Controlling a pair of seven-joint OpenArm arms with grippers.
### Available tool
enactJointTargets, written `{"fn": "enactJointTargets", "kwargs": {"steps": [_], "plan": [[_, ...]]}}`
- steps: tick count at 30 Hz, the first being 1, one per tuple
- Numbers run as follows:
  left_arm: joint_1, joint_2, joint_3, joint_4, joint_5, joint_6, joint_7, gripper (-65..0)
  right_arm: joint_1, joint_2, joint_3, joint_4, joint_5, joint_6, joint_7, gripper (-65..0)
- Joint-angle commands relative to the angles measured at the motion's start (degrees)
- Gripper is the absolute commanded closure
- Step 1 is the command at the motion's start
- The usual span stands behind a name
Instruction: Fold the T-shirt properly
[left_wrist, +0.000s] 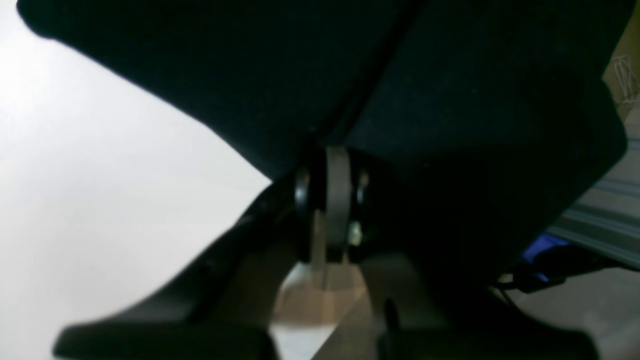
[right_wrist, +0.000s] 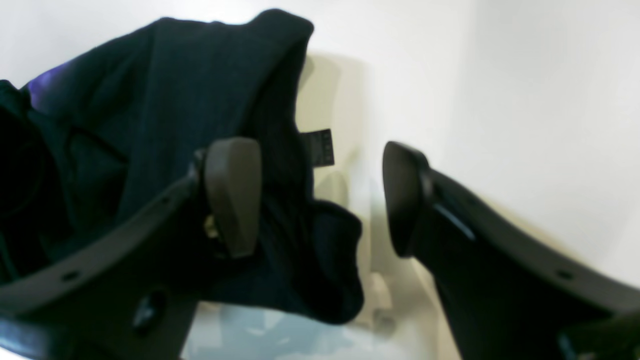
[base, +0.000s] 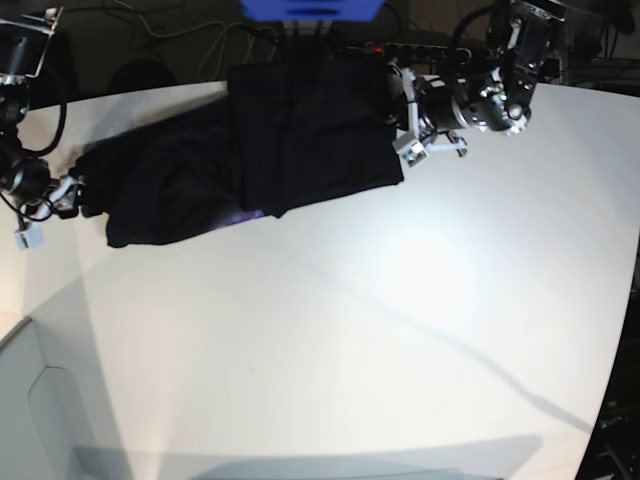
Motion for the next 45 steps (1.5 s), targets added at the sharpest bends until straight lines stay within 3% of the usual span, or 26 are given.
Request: {"fn": "enactJointTargets", "kwargs": {"steps": [1, 7, 16, 22, 28, 38, 45], "plan": [[0.06, -0.7, -0.21, 0.49, 0.3, -0.23, 0.43, -4.1, -0.39, 1.27, 0.5, 0.77, 1.09, 1.26, 1.02, -39.1], [-0.03, -0.87, -0.21, 0.49, 0.3, -0.23, 0.43, -4.1, -0.3, 1.27, -2.05, -0.9, 1.09, 1.26, 0.67, -39.1], [-0.03, -0.96, -0.21, 0.4, 0.3, -0.23, 0.43, -4.1, 4.62, 1.27, -2.75, -16.11, 1.18, 1.26, -0.38, -39.2], [-0.03, -0.96, -0.21, 0.4, 0.3, -0.23, 0.43, -4.1, 5.85, 1.18, -2.31, -16.37, 1.7, 1.26, -5.57, -39.2], [-0.03, -0.96, -0.21, 0.4, 0.3, -0.23, 0.43, -4.1, 5.32, 1.18, -2.66, -16.11, 6.19, 1.26, -10.76, -39.0], [-0.03, -0.96, -0.21, 0.4, 0.38, -0.23, 0.43, -4.1, 5.24, 0.92, -2.48, -16.02, 6.45, 1.26, -15.07, -38.8], [-0.03, -0.96, -0.21, 0.4, 0.38, -0.23, 0.43, -4.1, 5.24, 0.92, -2.57, -16.02, 6.45, 1.26, -15.24, -38.8]]}}
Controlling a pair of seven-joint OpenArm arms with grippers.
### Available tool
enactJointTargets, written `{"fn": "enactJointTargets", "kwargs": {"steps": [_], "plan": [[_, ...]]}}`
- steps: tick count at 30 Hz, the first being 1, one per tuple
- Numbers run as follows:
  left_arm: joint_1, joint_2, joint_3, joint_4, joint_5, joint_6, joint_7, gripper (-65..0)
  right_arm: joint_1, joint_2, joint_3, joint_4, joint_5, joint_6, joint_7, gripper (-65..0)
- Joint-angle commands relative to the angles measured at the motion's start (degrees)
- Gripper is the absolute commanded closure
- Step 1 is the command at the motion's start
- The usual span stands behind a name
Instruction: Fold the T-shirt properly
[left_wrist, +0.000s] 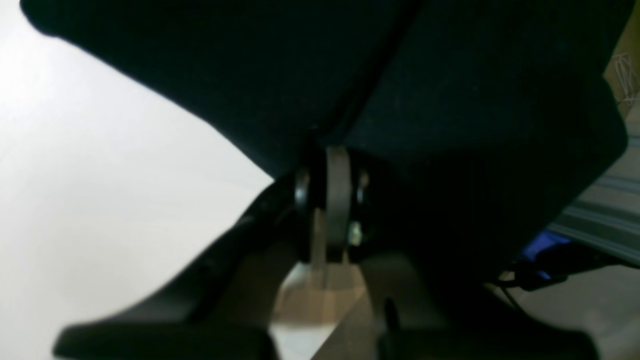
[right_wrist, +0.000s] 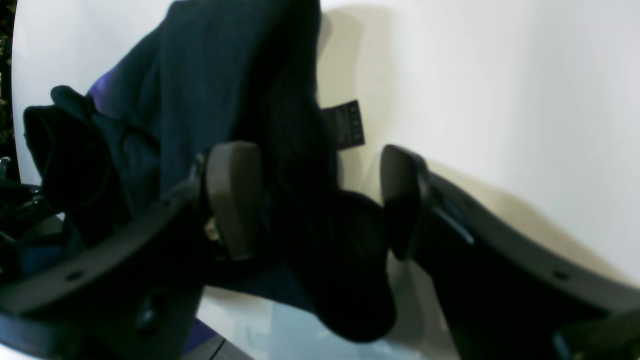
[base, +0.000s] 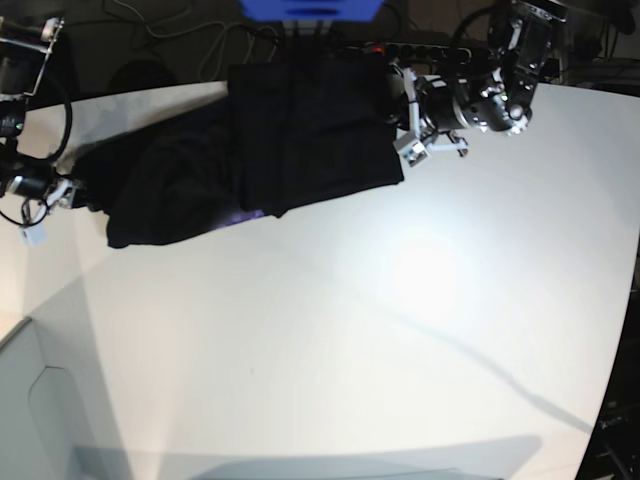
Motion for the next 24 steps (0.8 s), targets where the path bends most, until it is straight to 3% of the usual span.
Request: {"fn": "enactJointTargets", "kwargs": {"steps": [1, 16, 24], "plan": [[0.01, -0.66, -0.21, 0.47, 0.41, -0.23, 0.47, -4.1, -0.8, 0.33, -0.45, -0.29, -4.57, -0.05, -4.36, -38.8], [-2.01, -0.22, -0.21, -3.14, 0.41, -0.23, 0.65, -4.1, -4.49, -0.55, -0.63, 1.74, 2.73, -0.05, -5.06, -38.7], [-2.71, -0.39, -0.21, -3.14, 0.41, -0.23, 0.83, -4.1, -4.84, -4.24, -0.72, 5.6, 2.55, -0.05, -6.91, -38.7]]}}
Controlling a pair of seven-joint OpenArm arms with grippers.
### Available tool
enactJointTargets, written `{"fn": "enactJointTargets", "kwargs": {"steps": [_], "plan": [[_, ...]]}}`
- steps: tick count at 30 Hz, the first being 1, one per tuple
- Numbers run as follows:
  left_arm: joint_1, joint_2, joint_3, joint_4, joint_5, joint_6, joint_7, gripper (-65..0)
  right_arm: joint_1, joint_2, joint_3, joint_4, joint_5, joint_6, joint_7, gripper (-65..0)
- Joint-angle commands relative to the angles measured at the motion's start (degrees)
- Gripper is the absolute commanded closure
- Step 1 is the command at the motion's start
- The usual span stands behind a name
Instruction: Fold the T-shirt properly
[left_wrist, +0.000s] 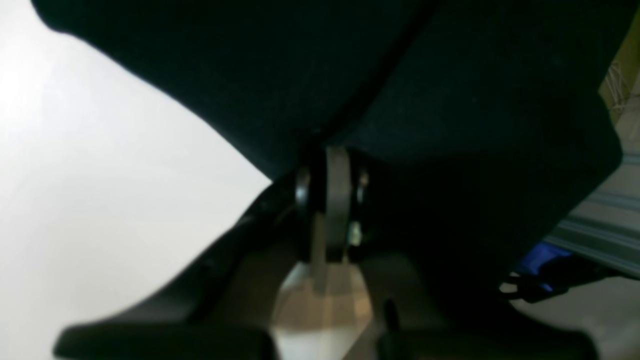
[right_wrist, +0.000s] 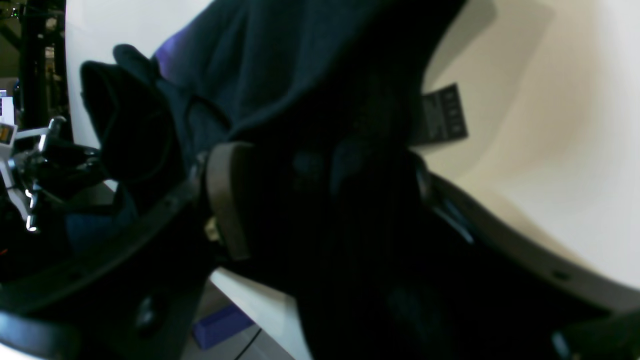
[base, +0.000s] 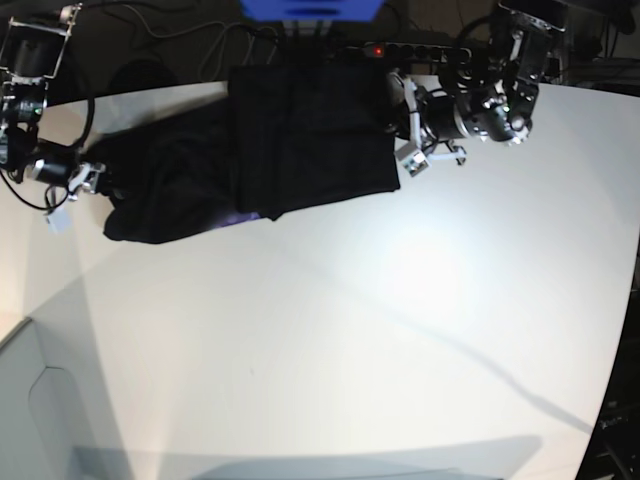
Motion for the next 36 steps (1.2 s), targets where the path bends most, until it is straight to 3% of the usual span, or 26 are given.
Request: {"fn": "enactJointTargets", "kwargs": {"steps": [1, 6, 8, 12, 15, 17, 23, 27, 36], "plan": [[0.02, -0.7, -0.16, 0.14, 2.05, 0.67, 1.37, -4.1, -0.42, 0.3, -0.32, -0.1, -4.11, -0.05, -3.37, -38.7], [0.02, -0.87, -0.16, 0.05, 2.05, 0.67, 1.11, -4.1, -0.16, 0.3, -0.32, -0.19, -4.11, -0.05, -3.19, -38.5], [-0.68, -0.96, -0.16, 0.05, 2.05, 0.67, 1.28, -4.1, 0.02, 0.3, -0.32, -0.19, -4.11, -0.05, -2.93, -35.4], [-1.12, -0.96, -0.34, 0.49, 1.96, 0.67, 1.2, -4.1, 0.1, 0.3, -0.23, -0.28, -4.11, -0.05, -2.93, -19.7], [-1.04, -0.52, -4.12, 0.93, 1.52, 0.23, 1.46, -4.1, 0.1, 0.3, -0.23, -0.36, -4.11, -0.05, -2.84, -5.8], [-0.95, -0.35, -7.02, 1.9, 1.43, 0.14, 1.11, -4.1, 0.1, 0.3, -0.23, -0.36, -4.11, -0.05, -2.84, 0.0], [0.37, -0.17, -14.14, 7.96, 1.34, -0.03, 1.02, -4.0, 0.19, 0.3, 0.12, -0.36, -4.11, -0.05, -2.75, 0.0], [1.07, 1.85, -18.45, 9.99, 1.34, -0.03, 1.55, -4.0, 1.16, 0.3, 0.2, -0.28, -4.11, -0.05, -2.75, 0.0], [3.8, 4.31, -18.62, 1.37, 1.96, -0.03, 1.02, -4.0, 1.42, 0.3, 0.2, 0.87, -3.94, -0.05, -2.66, 0.0]]}}
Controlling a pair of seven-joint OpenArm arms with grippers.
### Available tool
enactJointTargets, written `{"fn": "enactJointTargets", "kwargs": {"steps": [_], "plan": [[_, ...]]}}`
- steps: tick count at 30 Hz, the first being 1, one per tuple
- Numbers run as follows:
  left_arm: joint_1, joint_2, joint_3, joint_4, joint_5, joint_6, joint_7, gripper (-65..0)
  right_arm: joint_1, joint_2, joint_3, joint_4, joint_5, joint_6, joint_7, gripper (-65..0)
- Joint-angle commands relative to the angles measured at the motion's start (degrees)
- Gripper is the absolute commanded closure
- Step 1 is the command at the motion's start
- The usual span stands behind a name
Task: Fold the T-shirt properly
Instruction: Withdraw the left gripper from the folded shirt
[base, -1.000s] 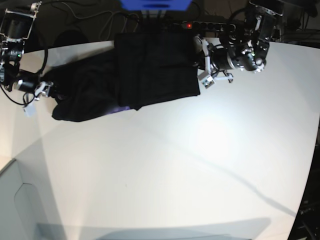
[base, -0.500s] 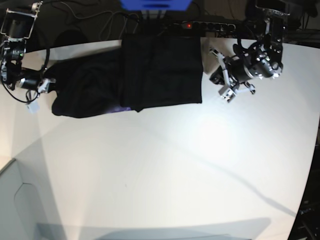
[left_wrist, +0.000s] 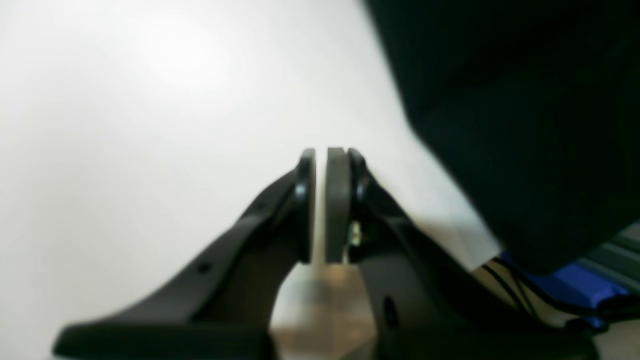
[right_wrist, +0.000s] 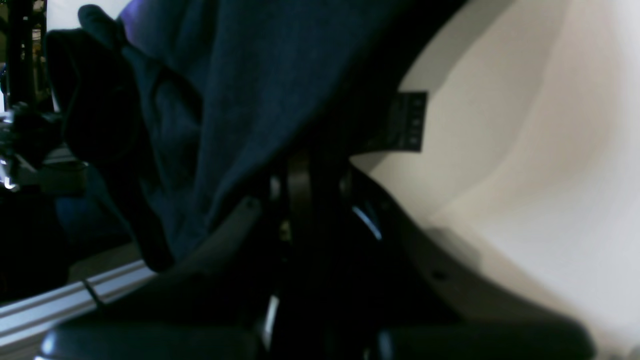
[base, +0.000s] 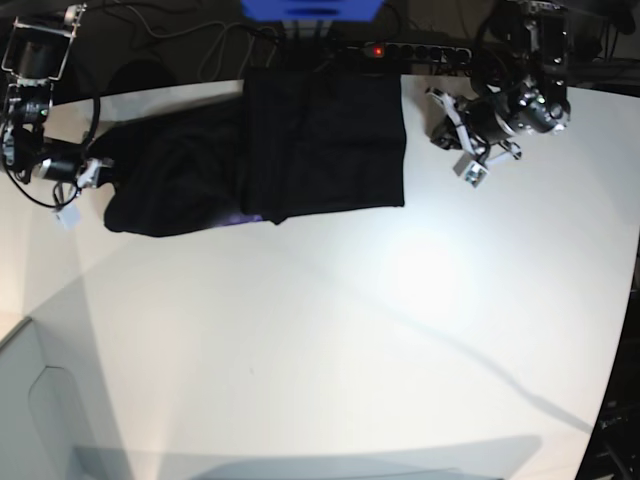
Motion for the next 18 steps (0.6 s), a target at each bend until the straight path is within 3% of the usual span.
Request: {"fn": "enactJointTargets", "kwargs": {"steps": [1, 11, 18], "plan": [[-0.46, -0.58, -0.33, -0.56, -0.64, -0.21, -0.6, -4.0, 0.11, 1.02, 0.2, 1.9, -1.12, -0.21, -0.37, 0.0], [-0.73, 0.47, 3.36, -12.25, -0.64, 0.23, -7.89, -4.0, -6.13, -2.67, 4.07, 22.03, -1.21, -0.21, -0.37, 0.0], [-0.64, 0.56, 8.46, -14.8, -0.64, 0.41, -10.18, -4.0, -10.62, -8.03, 4.07, 36.8, -1.21, -0.21, -0.54, 0.0]]}}
